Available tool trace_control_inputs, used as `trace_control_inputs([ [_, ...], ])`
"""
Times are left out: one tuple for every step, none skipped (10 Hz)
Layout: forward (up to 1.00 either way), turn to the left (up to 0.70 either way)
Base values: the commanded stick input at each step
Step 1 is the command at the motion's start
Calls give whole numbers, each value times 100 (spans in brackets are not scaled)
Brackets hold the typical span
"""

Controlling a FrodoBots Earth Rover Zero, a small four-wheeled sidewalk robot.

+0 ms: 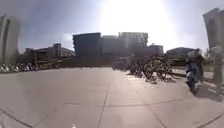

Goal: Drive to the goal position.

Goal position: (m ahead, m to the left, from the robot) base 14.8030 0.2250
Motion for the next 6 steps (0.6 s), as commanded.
trace_control_inputs([
  [100,2],
  [100,18],
  [100,27],
  [100,27],
  [100,27],
  [100,2],
])
